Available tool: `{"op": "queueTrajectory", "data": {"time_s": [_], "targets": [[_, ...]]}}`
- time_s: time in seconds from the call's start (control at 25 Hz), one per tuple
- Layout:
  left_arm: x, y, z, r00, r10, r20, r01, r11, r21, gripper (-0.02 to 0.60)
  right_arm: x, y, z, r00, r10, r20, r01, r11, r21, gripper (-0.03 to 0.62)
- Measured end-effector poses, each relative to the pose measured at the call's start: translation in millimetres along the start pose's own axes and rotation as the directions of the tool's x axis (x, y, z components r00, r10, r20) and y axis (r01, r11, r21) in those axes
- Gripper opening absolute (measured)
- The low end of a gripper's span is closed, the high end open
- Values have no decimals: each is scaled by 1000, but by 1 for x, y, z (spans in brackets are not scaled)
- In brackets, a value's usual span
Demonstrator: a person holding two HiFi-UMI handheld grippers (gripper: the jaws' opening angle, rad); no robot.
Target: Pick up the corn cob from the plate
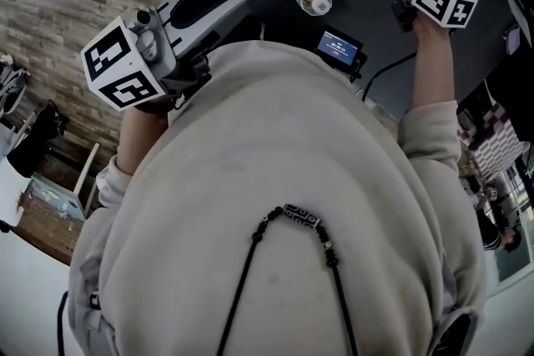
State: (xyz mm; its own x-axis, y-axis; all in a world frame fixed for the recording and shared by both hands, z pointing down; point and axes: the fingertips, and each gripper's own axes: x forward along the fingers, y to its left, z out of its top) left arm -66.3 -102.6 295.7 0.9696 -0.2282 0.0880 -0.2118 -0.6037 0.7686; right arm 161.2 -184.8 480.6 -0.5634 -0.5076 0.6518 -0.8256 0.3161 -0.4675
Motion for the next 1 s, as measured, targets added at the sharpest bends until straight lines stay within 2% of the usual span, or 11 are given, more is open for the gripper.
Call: {"op": "queueTrajectory", "data": {"time_s": [0.24,0.48,1.0], "targets": [[-2,4,-3,1000,20,2,-20,1000,-10,2,18,-14,-13,999,-17,-41,18,1000,15,26],[-7,10,-5,999,44,8,-43,999,-18,2,35,-28,-33,996,-22,-89,27,998,60,87],[-12,17,-11,998,62,22,-61,997,-43,2,56,-43,-61,987,-35,-159,52,993,103,164]]}}
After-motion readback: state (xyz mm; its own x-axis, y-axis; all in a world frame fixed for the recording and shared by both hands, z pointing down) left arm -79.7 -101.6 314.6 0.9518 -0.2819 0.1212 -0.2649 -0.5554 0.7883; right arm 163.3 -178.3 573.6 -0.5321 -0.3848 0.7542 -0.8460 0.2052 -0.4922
